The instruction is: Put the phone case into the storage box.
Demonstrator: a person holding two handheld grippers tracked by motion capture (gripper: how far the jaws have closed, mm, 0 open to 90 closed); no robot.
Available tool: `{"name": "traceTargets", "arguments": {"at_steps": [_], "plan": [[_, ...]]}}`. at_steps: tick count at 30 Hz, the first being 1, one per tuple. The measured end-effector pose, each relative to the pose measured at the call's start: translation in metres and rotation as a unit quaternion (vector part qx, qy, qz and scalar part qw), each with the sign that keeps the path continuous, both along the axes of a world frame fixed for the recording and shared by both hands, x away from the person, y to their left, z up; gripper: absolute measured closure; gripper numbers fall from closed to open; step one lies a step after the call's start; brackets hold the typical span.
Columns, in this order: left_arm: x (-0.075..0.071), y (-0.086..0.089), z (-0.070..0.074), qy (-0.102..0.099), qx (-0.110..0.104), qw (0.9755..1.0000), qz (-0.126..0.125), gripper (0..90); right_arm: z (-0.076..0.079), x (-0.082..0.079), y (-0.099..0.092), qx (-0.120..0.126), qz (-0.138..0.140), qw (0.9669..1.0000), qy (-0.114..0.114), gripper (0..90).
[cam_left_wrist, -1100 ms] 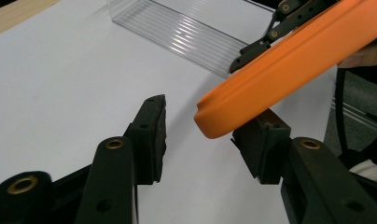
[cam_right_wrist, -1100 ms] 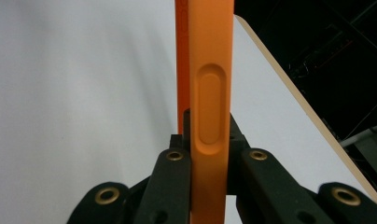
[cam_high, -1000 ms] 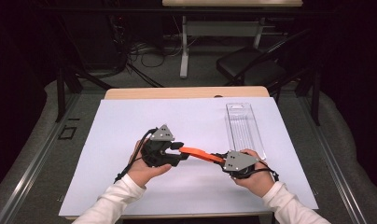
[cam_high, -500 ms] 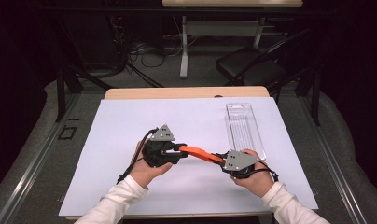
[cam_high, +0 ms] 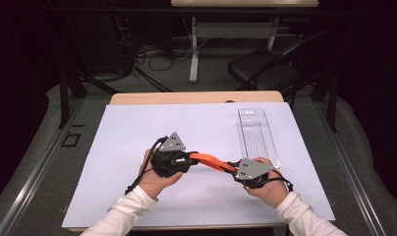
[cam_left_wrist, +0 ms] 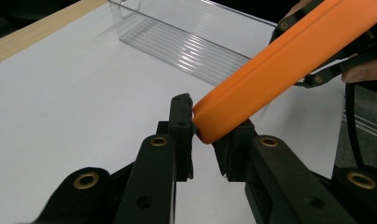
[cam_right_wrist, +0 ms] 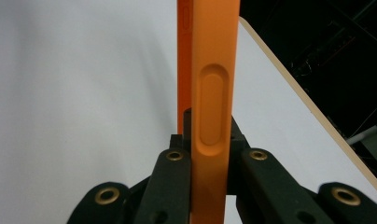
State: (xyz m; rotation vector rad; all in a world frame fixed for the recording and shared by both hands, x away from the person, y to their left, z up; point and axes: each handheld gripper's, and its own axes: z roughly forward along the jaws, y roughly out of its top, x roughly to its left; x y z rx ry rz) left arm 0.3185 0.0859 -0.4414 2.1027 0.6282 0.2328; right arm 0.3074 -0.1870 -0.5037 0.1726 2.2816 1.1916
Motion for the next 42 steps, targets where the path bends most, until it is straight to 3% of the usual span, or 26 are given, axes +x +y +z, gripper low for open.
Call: {"name": "traceTargets", "arguments": {"at_steps": [4,12,31,42], "plan": [[-0.0027,-0.0012,0.0004,-0.013,0.006,0.9999,0.002,78.6,-0.0001,-0.0001,0.0000,-0.001,0.000,1.0000,0.000,85.6],[-0.0028,-0.0029,0.0010,-0.014,0.004,0.9999,0.005,79.7,-0.0011,0.0004,0.0002,-0.002,-0.002,1.0000,0.003,85.3],[-0.0011,-0.0056,0.0063,-0.001,0.006,1.0000,0.005,80.0,0.0004,0.0003,0.0003,0.001,-0.008,1.0000,-0.001,82.0],[0.0031,-0.0063,0.0069,0.006,0.011,0.9997,0.022,80.0,0.0037,0.0025,-0.0003,-0.002,-0.035,0.9992,-0.020,62.3]]}}
